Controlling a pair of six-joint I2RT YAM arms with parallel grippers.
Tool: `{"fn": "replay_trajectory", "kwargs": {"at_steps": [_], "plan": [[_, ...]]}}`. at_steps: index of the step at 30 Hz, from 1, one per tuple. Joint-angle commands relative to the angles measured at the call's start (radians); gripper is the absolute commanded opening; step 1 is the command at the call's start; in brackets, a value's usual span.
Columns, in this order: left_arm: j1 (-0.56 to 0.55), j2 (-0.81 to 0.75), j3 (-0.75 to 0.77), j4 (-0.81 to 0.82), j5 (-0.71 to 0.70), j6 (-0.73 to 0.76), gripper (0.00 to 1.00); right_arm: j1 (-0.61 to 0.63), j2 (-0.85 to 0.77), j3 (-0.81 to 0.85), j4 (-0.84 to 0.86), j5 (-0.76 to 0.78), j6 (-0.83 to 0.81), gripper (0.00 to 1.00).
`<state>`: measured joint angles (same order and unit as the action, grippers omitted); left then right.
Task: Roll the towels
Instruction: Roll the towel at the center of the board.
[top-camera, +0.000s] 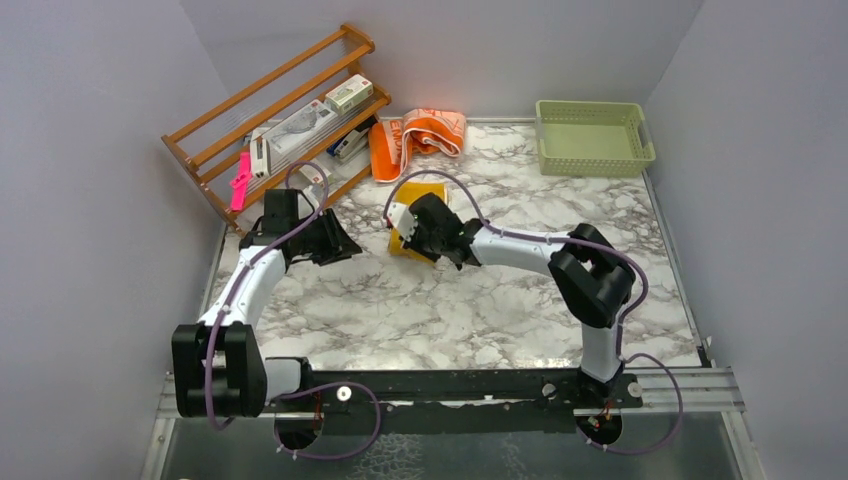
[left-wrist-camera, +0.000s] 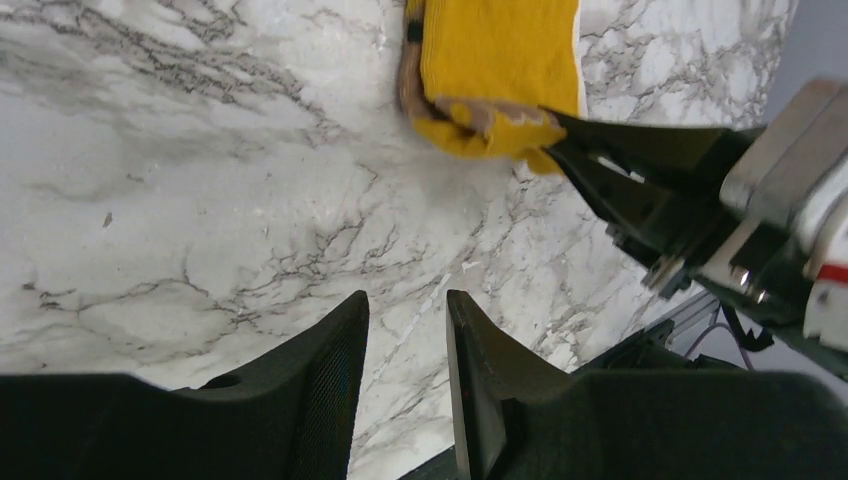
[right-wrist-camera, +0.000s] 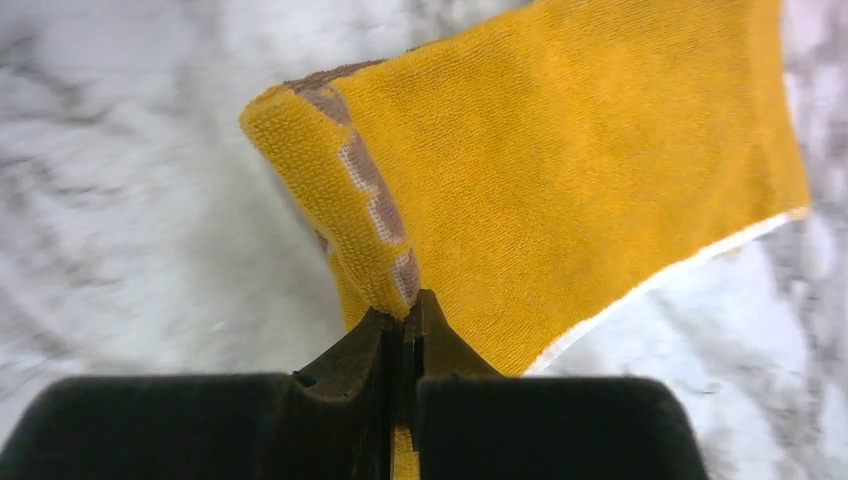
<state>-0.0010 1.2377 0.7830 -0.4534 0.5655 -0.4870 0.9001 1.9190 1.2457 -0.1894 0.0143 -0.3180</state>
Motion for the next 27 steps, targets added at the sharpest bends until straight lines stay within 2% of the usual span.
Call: {"fn": "replay_trajectory", "kwargs": {"at_steps": [1, 4, 8, 14, 21, 27], "plan": [[0.005, 0.024, 0.051, 0.042, 0.058, 0.007, 0.36, -0.033, 0.050, 0.102, -0.024, 0.092, -0.150, 0.01], [0.005, 0.027, 0.043, 0.041, 0.064, 0.010, 0.36, -0.031, 0.049, 0.114, -0.057, 0.023, -0.137, 0.01], [0.005, 0.013, 0.012, 0.041, 0.075, 0.004, 0.36, -0.009, 0.014, 0.042, -0.065, -0.073, -0.078, 0.01], [0.003, -0.060, -0.086, 0.071, 0.103, -0.067, 0.36, -0.007, 0.005, 0.002, -0.147, -0.368, 0.036, 0.01], [-0.005, -0.165, -0.176, 0.084, 0.127, -0.142, 0.36, -0.036, 0.148, 0.084, -0.240, -0.765, 0.143, 0.01], [-0.060, -0.221, -0.226, 0.110, 0.106, -0.208, 0.36, -0.076, 0.273, 0.187, -0.351, -0.975, 0.147, 0.01]]}}
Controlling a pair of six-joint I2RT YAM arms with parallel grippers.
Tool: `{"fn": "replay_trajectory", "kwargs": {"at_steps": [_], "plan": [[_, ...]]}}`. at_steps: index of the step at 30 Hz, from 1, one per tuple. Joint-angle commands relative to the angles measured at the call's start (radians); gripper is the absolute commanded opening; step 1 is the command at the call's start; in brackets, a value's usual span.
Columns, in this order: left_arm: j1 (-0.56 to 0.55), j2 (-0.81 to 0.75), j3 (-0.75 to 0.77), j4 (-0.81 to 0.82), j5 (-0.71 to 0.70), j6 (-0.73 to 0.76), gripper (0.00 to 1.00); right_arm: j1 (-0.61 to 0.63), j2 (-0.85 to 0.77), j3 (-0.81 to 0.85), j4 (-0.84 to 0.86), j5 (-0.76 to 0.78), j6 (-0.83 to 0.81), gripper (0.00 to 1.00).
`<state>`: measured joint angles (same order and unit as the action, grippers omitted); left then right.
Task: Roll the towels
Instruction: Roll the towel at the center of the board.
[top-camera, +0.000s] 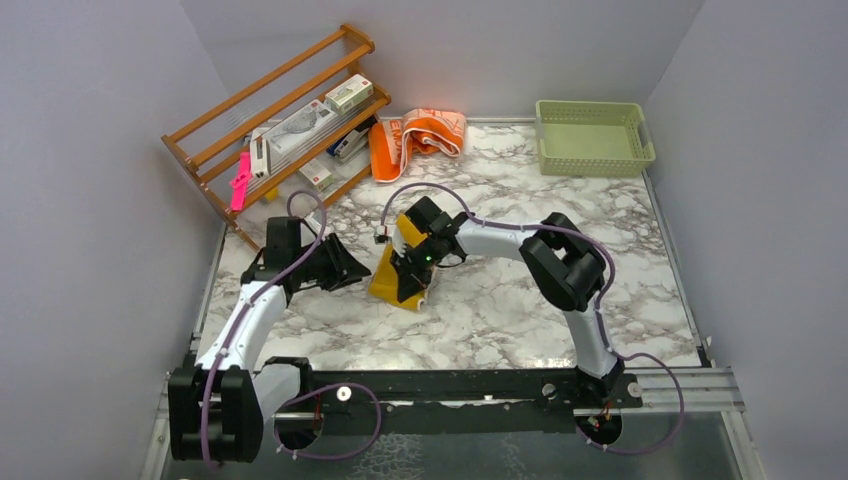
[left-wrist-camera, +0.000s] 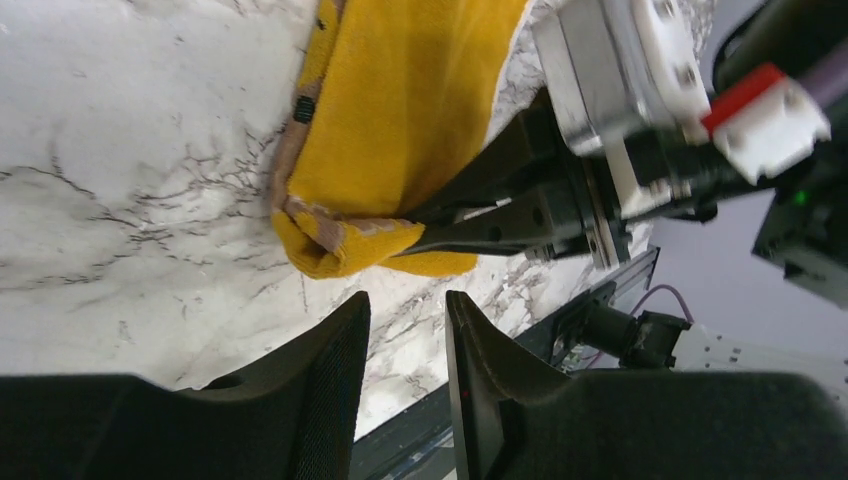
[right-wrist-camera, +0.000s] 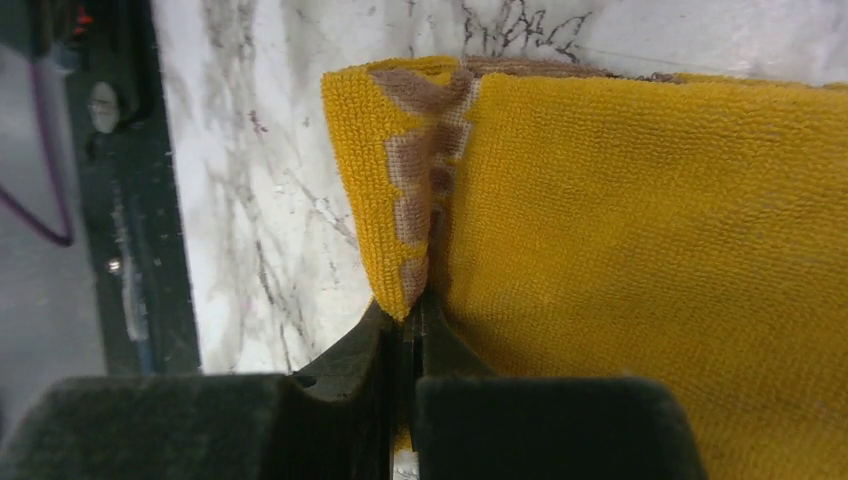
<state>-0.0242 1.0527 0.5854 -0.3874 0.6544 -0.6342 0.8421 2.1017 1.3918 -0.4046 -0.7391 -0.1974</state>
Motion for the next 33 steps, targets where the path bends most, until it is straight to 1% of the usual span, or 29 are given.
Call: {"fn": "replay_trajectory", "kwargs": {"at_steps": [1, 5, 7, 9, 11, 15, 18, 22, 23, 24, 25, 26, 28, 29, 30, 33], "plan": [[-0.048, -0.039, -0.041, 0.057, 0.009, -0.072, 0.35, -0.022, 0.104, 0.053, -0.151, -0.241, 0.027, 0.01], [-0.096, -0.026, -0.102, 0.166, 0.000, -0.140, 0.31, -0.050, 0.168, 0.083, -0.183, -0.309, 0.035, 0.01], [-0.126, -0.004, -0.127, 0.231, -0.012, -0.166, 0.27, -0.060, 0.188, 0.084, -0.184, -0.317, 0.043, 0.01], [-0.157, 0.031, -0.138, 0.283, -0.024, -0.181, 0.21, -0.065, 0.203, 0.083, -0.184, -0.319, 0.050, 0.01], [-0.184, 0.072, -0.138, 0.324, -0.026, -0.188, 0.13, -0.069, 0.213, 0.084, -0.185, -0.317, 0.056, 0.01], [-0.209, 0.147, -0.137, 0.380, -0.046, -0.181, 0.07, -0.074, 0.225, 0.091, -0.190, -0.314, 0.060, 0.01], [-0.210, 0.219, -0.127, 0.398, -0.061, -0.149, 0.01, -0.075, 0.223, 0.092, -0.190, -0.317, 0.061, 0.01], [-0.209, 0.283, -0.120, 0.401, -0.106, -0.111, 0.00, -0.075, 0.208, 0.089, -0.190, -0.269, 0.061, 0.01], [-0.209, 0.290, -0.121, 0.402, -0.117, -0.104, 0.00, -0.075, 0.199, 0.087, -0.188, -0.240, 0.062, 0.03], [-0.209, 0.296, -0.123, 0.403, -0.125, -0.099, 0.00, -0.075, 0.183, 0.080, -0.181, -0.197, 0.065, 0.09], [-0.209, 0.300, -0.126, 0.405, -0.130, -0.097, 0.00, -0.074, 0.164, 0.071, -0.167, -0.141, 0.070, 0.18], [-0.209, 0.302, -0.132, 0.408, -0.136, -0.095, 0.00, -0.071, 0.130, 0.053, -0.143, -0.073, 0.073, 0.34], [-0.210, 0.304, -0.143, 0.414, -0.142, -0.093, 0.00, -0.046, 0.030, -0.012, -0.049, 0.126, 0.086, 0.80], [-0.210, 0.305, -0.148, 0.418, -0.145, -0.093, 0.00, -0.023, -0.032, -0.053, 0.001, 0.204, 0.076, 0.97], [-0.212, 0.306, -0.153, 0.421, -0.149, -0.092, 0.00, -0.005, -0.086, -0.090, 0.046, 0.268, 0.072, 1.00], [-0.216, 0.318, -0.160, 0.427, -0.156, -0.089, 0.00, 0.014, -0.231, -0.183, 0.156, 0.332, 0.071, 1.00]]}}
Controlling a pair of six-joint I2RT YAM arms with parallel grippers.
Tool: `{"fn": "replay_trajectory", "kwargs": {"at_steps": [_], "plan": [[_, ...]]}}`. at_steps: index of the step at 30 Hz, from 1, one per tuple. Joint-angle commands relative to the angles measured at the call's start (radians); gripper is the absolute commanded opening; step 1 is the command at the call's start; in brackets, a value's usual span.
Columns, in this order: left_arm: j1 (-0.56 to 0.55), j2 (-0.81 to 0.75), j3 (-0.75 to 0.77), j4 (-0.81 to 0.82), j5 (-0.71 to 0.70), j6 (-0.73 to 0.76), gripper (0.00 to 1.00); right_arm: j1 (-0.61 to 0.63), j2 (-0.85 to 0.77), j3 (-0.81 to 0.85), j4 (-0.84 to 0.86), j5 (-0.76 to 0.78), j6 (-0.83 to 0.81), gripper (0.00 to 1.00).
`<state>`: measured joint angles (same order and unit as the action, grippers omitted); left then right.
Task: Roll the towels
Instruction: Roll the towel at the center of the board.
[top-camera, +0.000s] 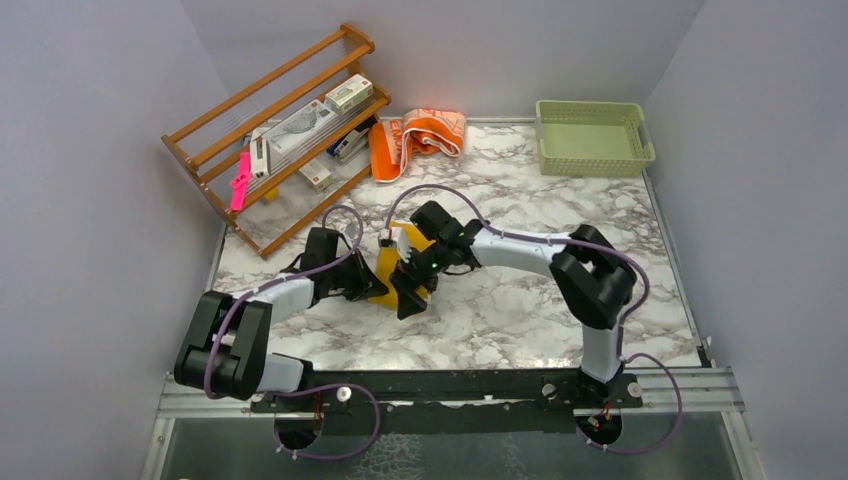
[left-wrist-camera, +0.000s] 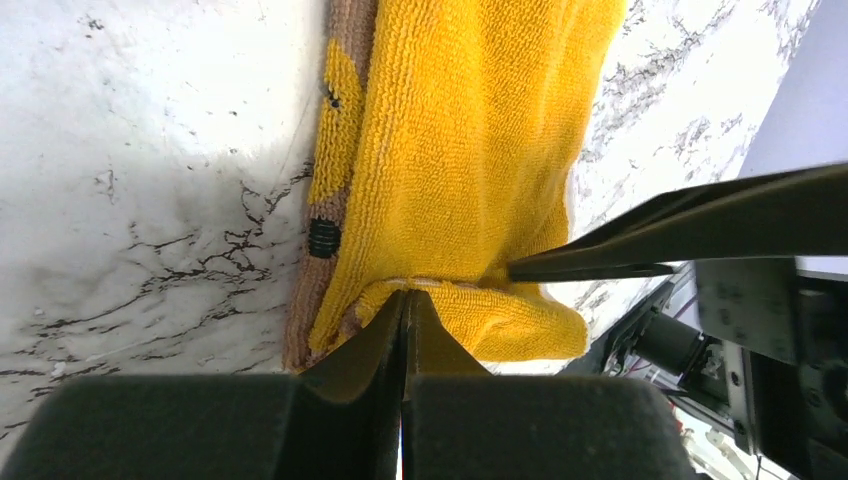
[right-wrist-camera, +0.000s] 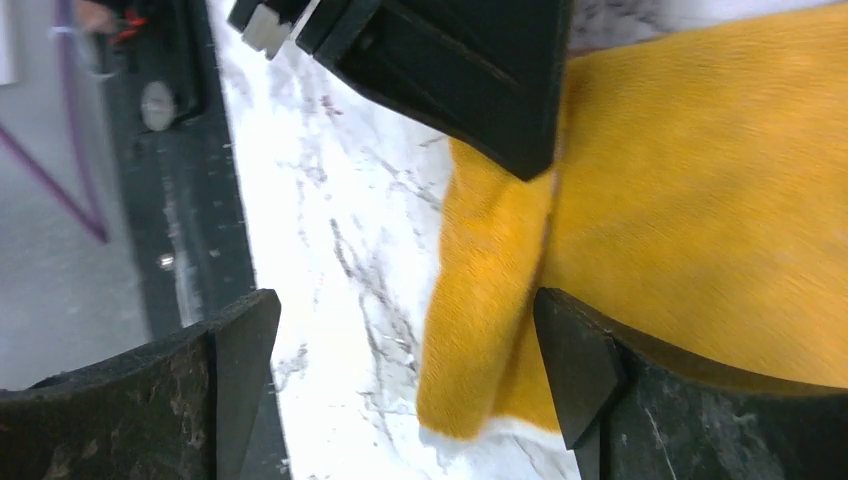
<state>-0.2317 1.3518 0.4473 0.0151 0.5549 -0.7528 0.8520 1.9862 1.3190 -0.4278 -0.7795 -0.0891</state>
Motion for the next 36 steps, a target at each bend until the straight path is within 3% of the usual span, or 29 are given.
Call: {"fn": "replay_trajectory", "kwargs": {"at_steps": [1, 6, 12, 23, 30, 33, 34, 36], "plan": [[-0.009, 0.025, -0.022, 0.028, -0.058, 0.031, 0.00, 0.019, -0.163, -0.144, 0.217, 0.408, -0.044, 0.98], [-0.009, 0.061, -0.012, 0.034, -0.058, 0.050, 0.00, 0.204, -0.351, -0.363, 0.429, 0.736, -0.177, 0.71], [-0.009, 0.103, 0.009, 0.028, -0.052, 0.070, 0.00, 0.350, -0.353, -0.469, 0.576, 0.934, -0.245, 0.61], [-0.008, 0.124, 0.027, 0.005, -0.046, 0.104, 0.00, 0.371, -0.196, -0.416, 0.624, 0.950, -0.260, 0.48], [-0.005, 0.133, 0.037, -0.019, -0.042, 0.128, 0.00, 0.318, -0.147, -0.406, 0.583, 0.915, -0.192, 0.29], [-0.002, 0.135, 0.041, -0.020, -0.028, 0.127, 0.00, 0.286, -0.110, -0.383, 0.538, 0.922, -0.163, 0.15], [0.001, 0.134, 0.044, -0.020, -0.020, 0.126, 0.00, 0.277, -0.098, -0.375, 0.523, 0.930, -0.152, 0.04], [0.004, 0.125, 0.051, -0.027, -0.007, 0.123, 0.00, 0.266, -0.085, -0.366, 0.506, 0.942, -0.128, 0.01]]}}
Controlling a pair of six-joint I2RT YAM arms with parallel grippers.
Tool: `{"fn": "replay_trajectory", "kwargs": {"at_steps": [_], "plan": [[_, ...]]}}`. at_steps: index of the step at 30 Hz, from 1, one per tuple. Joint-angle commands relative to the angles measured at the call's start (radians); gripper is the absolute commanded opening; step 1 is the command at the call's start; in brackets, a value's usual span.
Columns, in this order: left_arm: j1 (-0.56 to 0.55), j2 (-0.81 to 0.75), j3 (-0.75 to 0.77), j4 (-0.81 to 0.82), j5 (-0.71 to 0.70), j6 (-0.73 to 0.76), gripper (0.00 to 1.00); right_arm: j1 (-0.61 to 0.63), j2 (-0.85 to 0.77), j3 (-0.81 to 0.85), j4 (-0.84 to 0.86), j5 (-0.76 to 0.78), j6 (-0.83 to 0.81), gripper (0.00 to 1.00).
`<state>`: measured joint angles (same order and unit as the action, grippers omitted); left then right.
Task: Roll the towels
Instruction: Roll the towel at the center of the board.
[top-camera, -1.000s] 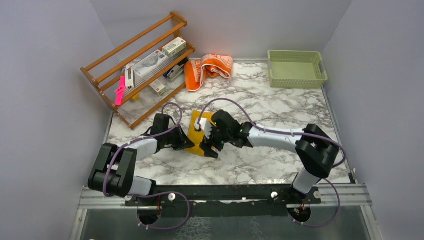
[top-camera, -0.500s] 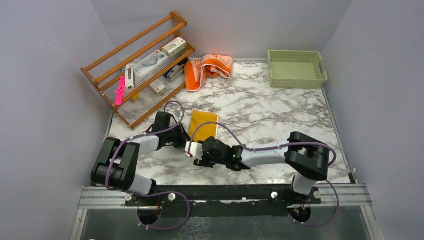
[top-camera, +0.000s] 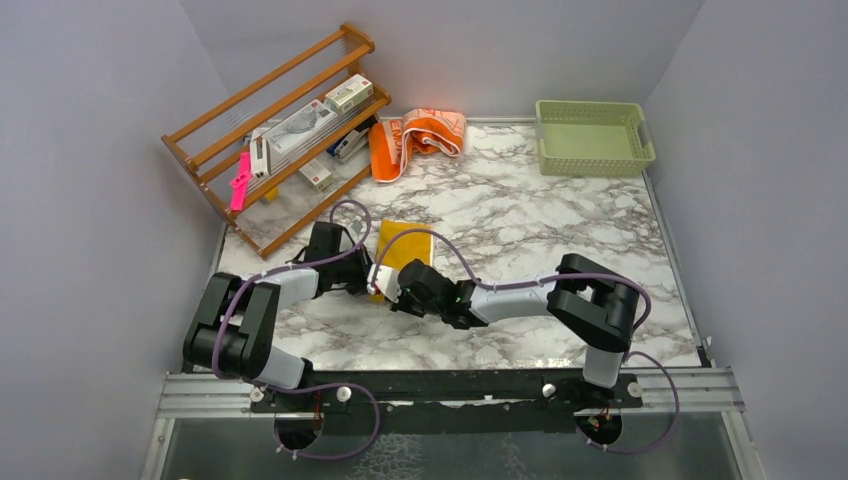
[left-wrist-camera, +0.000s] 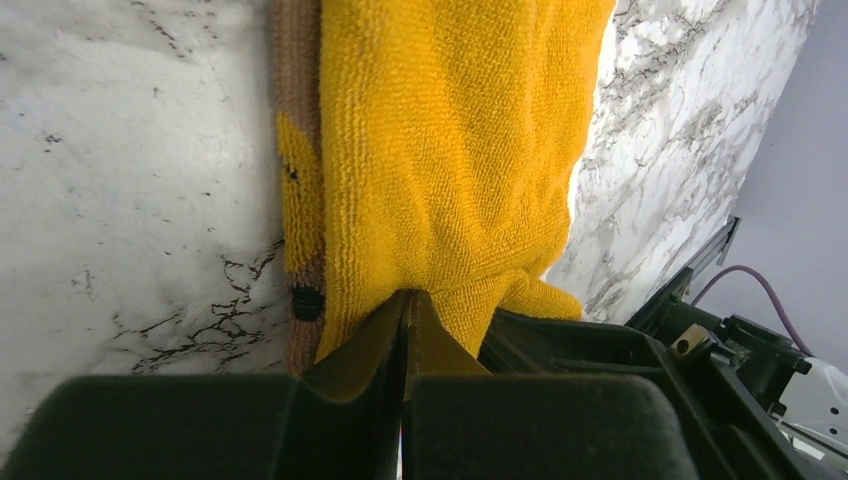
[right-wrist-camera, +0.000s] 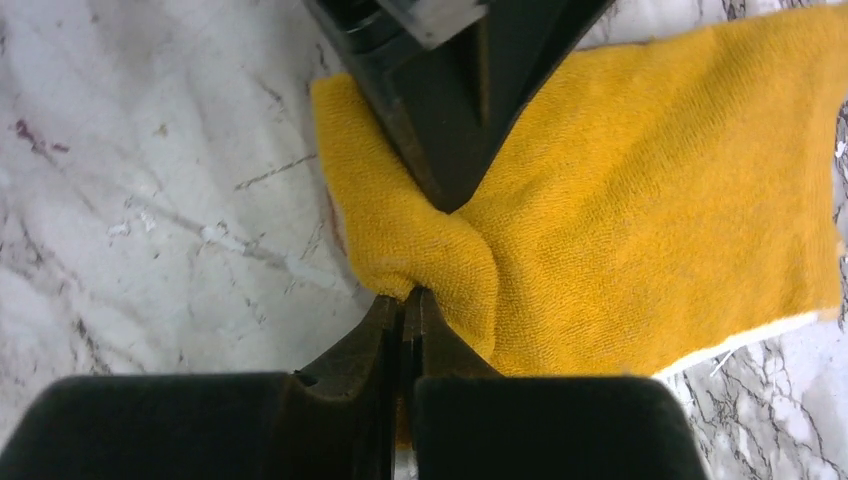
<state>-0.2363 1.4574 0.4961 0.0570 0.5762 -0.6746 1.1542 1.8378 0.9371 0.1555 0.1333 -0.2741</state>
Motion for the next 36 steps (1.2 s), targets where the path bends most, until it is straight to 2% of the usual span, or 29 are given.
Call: {"fn": "replay_trajectory", "kwargs": {"at_steps": [1, 3, 5, 9, 11, 16, 21, 30, 36], "plan": [[0.013, 0.013, 0.007, -0.076, -0.025, 0.046, 0.00, -0.042, 0.065, 0.017, -0.089, 0.021, 0.070, 0.01], [0.023, -0.006, 0.019, -0.096, -0.017, 0.046, 0.00, -0.053, 0.055, 0.020, -0.115, -0.038, 0.108, 0.01], [0.046, -0.036, 0.034, -0.120, -0.001, 0.053, 0.00, -0.080, 0.026, 0.023, -0.152, -0.160, 0.165, 0.01], [0.120, -0.135, 0.075, -0.186, 0.039, 0.077, 0.00, -0.177, -0.039, 0.027, -0.201, -0.539, 0.298, 0.01], [0.144, -0.187, 0.112, -0.241, 0.044, 0.100, 0.03, -0.220, -0.032, 0.070, -0.276, -0.680, 0.339, 0.01], [0.151, -0.300, 0.184, -0.322, 0.074, 0.137, 0.07, -0.253, 0.055, 0.221, -0.491, -0.871, 0.340, 0.01], [0.152, -0.374, 0.154, -0.339, 0.164, 0.142, 0.07, -0.321, 0.166, 0.343, -0.593, -1.090, 0.415, 0.01], [0.151, -0.504, 0.035, -0.356, 0.170, 0.057, 0.04, -0.437, 0.379, 0.459, -0.602, -1.305, 0.508, 0.01], [0.126, -0.526, -0.013, -0.308, 0.148, -0.001, 0.04, -0.467, 0.477, 0.518, -0.592, -1.333, 0.579, 0.01]]}}
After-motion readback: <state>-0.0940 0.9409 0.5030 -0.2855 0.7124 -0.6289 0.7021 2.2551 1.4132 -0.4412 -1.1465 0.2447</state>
